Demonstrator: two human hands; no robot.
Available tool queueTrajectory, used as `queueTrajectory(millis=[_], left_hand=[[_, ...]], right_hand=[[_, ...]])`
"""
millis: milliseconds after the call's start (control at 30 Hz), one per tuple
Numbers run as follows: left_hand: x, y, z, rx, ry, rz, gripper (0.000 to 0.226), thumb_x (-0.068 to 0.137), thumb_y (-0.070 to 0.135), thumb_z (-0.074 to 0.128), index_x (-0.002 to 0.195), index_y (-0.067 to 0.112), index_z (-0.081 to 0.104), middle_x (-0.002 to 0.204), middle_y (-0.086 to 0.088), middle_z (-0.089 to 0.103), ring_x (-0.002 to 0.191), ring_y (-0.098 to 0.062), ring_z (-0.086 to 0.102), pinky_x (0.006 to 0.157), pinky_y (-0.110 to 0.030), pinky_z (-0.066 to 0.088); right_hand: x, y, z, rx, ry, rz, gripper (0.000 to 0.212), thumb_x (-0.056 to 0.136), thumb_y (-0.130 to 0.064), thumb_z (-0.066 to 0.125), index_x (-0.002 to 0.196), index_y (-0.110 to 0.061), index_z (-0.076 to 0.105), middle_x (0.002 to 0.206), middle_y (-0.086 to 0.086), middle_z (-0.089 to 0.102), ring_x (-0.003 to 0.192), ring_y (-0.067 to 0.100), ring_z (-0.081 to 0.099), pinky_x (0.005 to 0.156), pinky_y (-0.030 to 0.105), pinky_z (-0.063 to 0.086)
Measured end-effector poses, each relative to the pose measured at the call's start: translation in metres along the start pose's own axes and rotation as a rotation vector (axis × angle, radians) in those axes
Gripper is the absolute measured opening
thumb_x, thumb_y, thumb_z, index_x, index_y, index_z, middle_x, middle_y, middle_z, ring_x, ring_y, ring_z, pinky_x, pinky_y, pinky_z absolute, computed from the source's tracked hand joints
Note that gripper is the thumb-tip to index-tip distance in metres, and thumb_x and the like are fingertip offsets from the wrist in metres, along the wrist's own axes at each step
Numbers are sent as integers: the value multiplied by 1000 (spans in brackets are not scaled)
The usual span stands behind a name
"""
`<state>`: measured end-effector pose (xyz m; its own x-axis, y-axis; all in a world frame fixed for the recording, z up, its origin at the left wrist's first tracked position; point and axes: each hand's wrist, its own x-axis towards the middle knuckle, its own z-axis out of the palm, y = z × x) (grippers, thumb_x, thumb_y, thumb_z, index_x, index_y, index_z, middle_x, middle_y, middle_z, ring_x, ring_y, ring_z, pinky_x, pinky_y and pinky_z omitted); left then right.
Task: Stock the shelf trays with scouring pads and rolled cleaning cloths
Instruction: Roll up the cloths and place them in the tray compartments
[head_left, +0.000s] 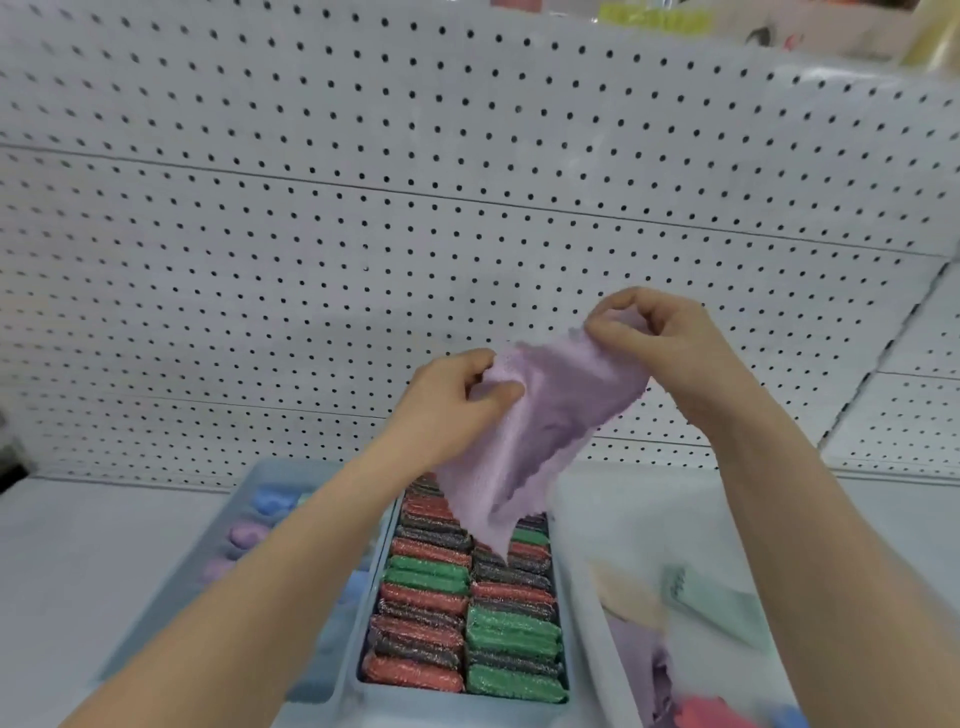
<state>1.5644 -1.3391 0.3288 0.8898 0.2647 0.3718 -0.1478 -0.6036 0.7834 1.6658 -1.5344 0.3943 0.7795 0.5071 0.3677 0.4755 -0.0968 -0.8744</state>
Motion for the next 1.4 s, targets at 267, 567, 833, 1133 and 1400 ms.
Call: queueTrajectory(millis=[267,567,833,1133,1400], left_hand=[[-3,-37,-76,261,16,-133,9,81,34,74,83,30,66,75,21,61,74,0,56,67,-21,44],[-10,-61,-112,-293,239,-245,3,87,12,70,85,13,69,77,-4,69,63,-6,64,65,-22,58],[-15,-73,-119,-335,281,-210,12,89,10,67,81,19,70,70,3,68,63,-6,60,65,-18,54],[-16,-45,-73,-170,65,20,9,87,13,69,89,22,72,81,10,72,73,-3,62,73,-18,48],[-50,-87,-49,38,10,-106,23,82,18,73,85,32,55,79,17,60,60,4,54,65,-20,43]], right_hand=[[4,3,2,110,137,26,2,83,-11,74,85,-10,75,81,-2,72,77,9,63,70,25,52],[5,13,6,32,5,132,11,82,-8,73,93,-9,76,91,11,74,80,18,65,77,27,54],[8,21,28,-30,45,171,6,88,-11,68,93,-13,70,81,0,70,74,13,64,70,24,49],[0,8,140,-87,-268,67,30,79,-16,80,106,-13,67,89,-1,71,78,8,65,78,25,52],[6,6,138,154,-109,98,6,89,-5,66,86,-11,65,67,-4,63,59,5,57,59,18,48]])
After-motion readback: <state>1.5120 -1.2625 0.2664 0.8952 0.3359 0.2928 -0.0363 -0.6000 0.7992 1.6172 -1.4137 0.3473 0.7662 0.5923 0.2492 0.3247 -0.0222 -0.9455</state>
